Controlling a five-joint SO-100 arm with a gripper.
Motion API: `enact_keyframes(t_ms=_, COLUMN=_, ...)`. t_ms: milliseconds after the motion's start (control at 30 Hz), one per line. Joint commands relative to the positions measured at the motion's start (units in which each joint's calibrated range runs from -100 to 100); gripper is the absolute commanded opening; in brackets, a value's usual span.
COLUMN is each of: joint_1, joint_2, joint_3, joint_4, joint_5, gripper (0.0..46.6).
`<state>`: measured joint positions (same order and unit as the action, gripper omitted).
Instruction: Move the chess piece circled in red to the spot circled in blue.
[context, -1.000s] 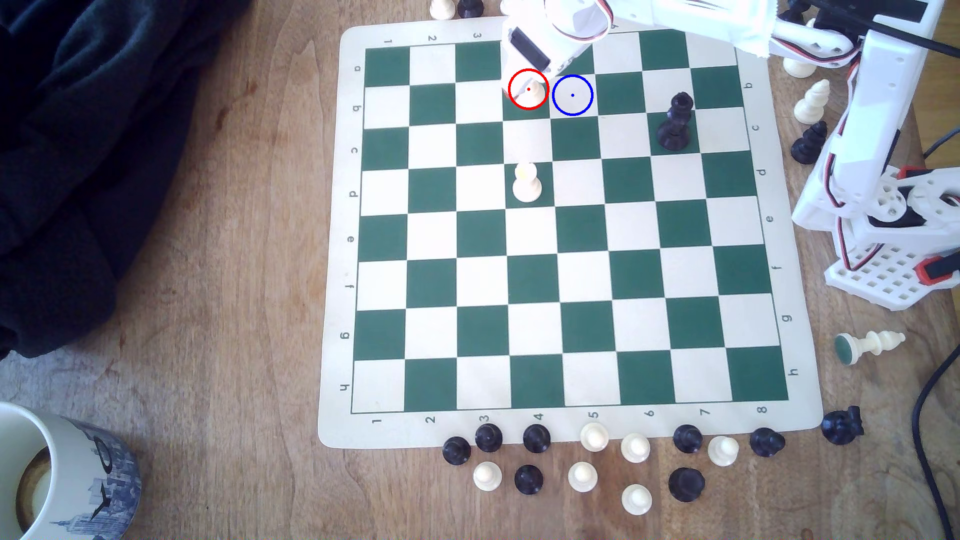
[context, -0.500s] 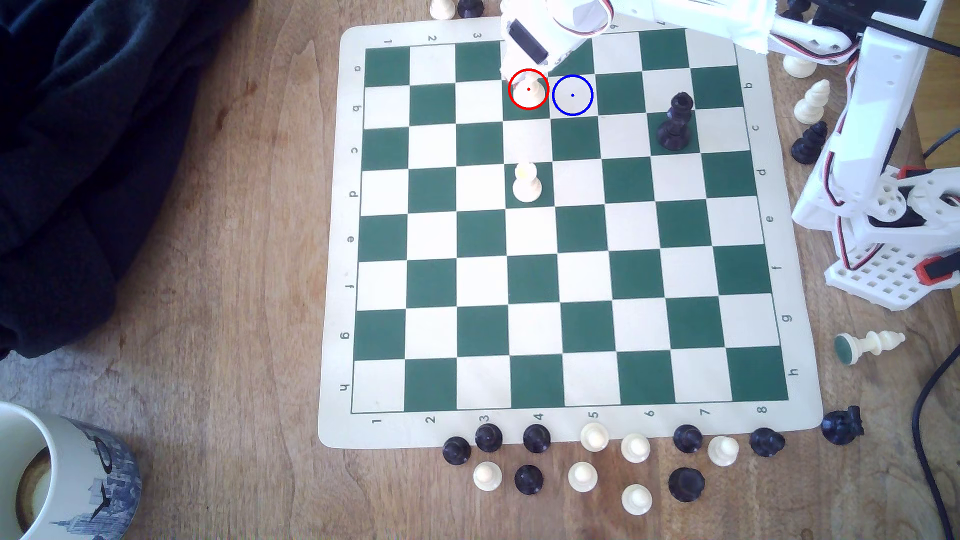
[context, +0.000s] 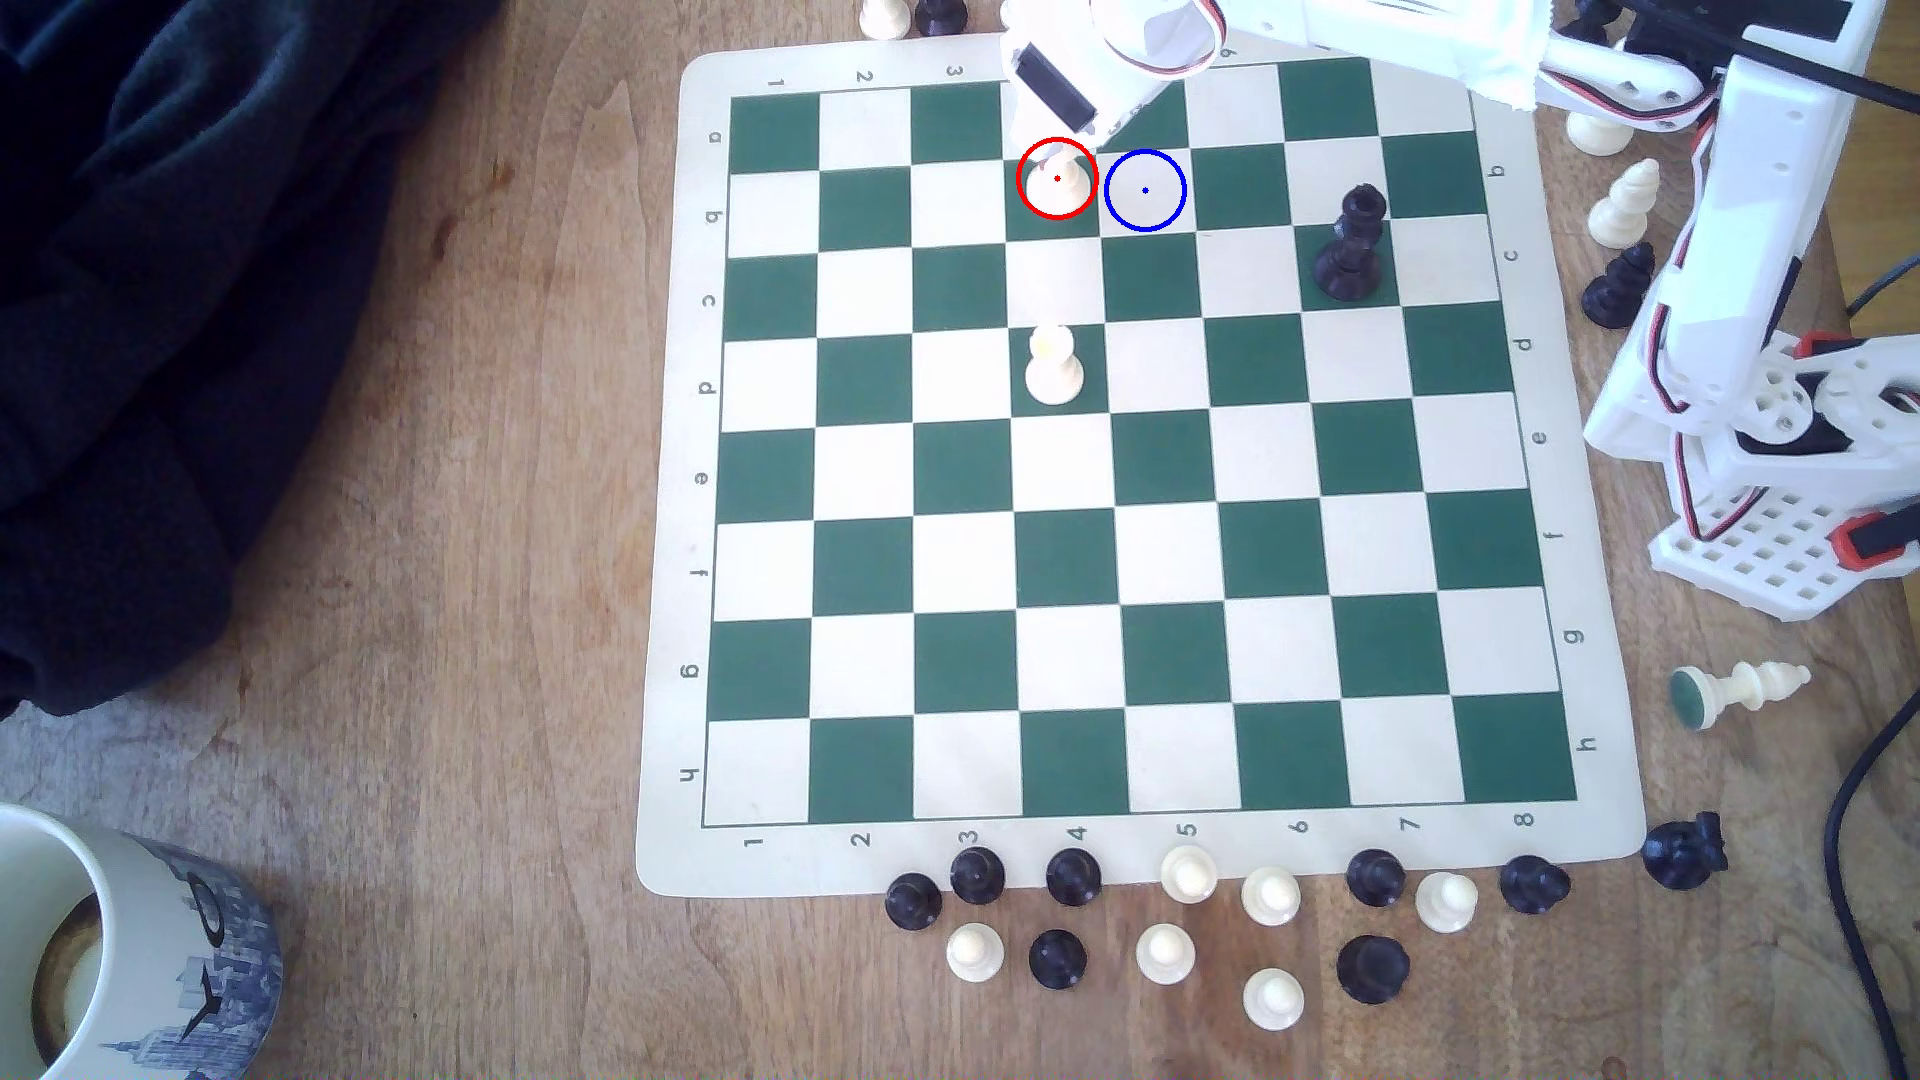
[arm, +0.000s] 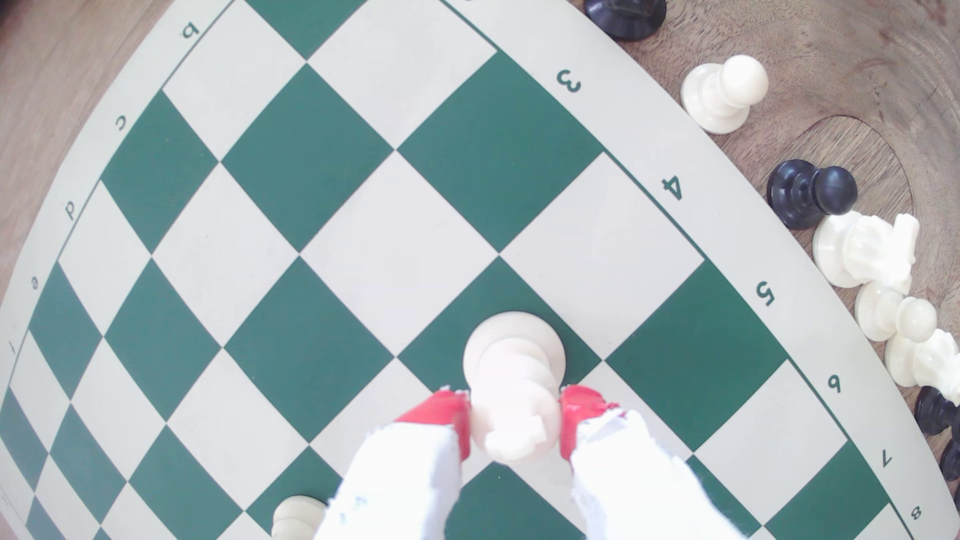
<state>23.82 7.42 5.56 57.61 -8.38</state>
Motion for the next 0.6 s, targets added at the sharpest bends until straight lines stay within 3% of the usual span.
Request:
enact_keyframes(t_ms=0, joint_1=-0.63, joint_2=-1.47, joint_3=-4.02, joint_4=-0.77, joint_5=0.1, gripper=7.3)
enact_keyframes(t_ms=567, joint_1=-0.55, joint_2=-13.36, joint_3=-4.92, joint_4=5.94, joint_5=-0.24, gripper=6.6)
